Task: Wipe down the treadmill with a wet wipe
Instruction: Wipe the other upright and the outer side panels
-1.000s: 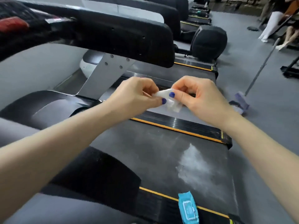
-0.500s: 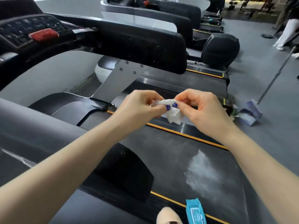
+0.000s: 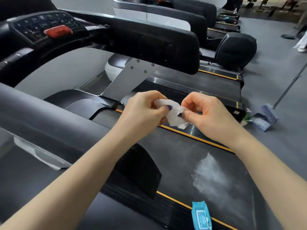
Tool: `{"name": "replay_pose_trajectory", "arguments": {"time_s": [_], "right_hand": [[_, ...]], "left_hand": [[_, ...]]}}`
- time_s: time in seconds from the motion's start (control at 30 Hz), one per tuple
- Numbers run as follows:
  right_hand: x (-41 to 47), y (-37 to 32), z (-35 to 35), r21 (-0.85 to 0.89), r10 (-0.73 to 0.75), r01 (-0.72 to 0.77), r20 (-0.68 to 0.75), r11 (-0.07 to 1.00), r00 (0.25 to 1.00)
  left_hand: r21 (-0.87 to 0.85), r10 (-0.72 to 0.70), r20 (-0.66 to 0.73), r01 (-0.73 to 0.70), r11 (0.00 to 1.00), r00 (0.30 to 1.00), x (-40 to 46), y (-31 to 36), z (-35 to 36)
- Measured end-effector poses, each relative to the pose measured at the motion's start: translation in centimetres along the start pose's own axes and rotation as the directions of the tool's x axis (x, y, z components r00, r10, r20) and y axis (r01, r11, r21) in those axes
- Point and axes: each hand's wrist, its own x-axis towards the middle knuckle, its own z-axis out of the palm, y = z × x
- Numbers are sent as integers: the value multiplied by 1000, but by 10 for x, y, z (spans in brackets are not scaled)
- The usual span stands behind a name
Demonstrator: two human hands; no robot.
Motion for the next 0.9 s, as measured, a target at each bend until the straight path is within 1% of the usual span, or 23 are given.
{"name": "replay_pose_trajectory", "arguments": {"time_s": [0.1, 0.2, 0.3, 0.4, 0.5, 0.6, 0.67, 0.77, 0.83, 0.9], "right_hand": [[-13, 4, -1, 111, -55, 50, 44, 993, 998], [-30, 18, -16, 208, -106, 98, 26, 973, 994], [-53, 42, -43, 246, -110, 107, 0, 963, 994], [-80, 75, -81, 248, -105, 102, -4, 963, 995], [-115, 110, -120, 264, -145, 119, 83, 957, 986], [-149, 139, -149, 308, -209, 147, 179, 940, 961], [-171, 154, -161, 333, -231, 148, 226, 931, 946], [-193, 167, -168, 353, -256, 146, 288, 924, 923], [-203, 171, -166, 358, -271, 156, 298, 921, 915], [-209, 172, -161, 367, -305, 190, 288, 911, 908]], "left_hand": [[-89, -82, -68, 76, 993, 994, -9, 1, 9], [-96, -119, -135, 106, 990, 984, -20, 8, 37], [-127, -142, -226, 116, 985, 964, -34, 18, 77], [-201, -207, -332, 145, 969, 920, -55, 29, 132], [-274, -276, -399, 173, 946, 874, -80, 42, 199], [-302, -324, -483, 192, 934, 814, -111, 61, 264], [-308, -349, -491, 216, 927, 798, -133, 74, 299], [-308, -372, -449, 250, 918, 813, -162, 82, 328], [-317, -418, -420, 301, 899, 806, -180, 85, 336], [-348, -452, -361, 332, 877, 816, -199, 87, 337]]}}
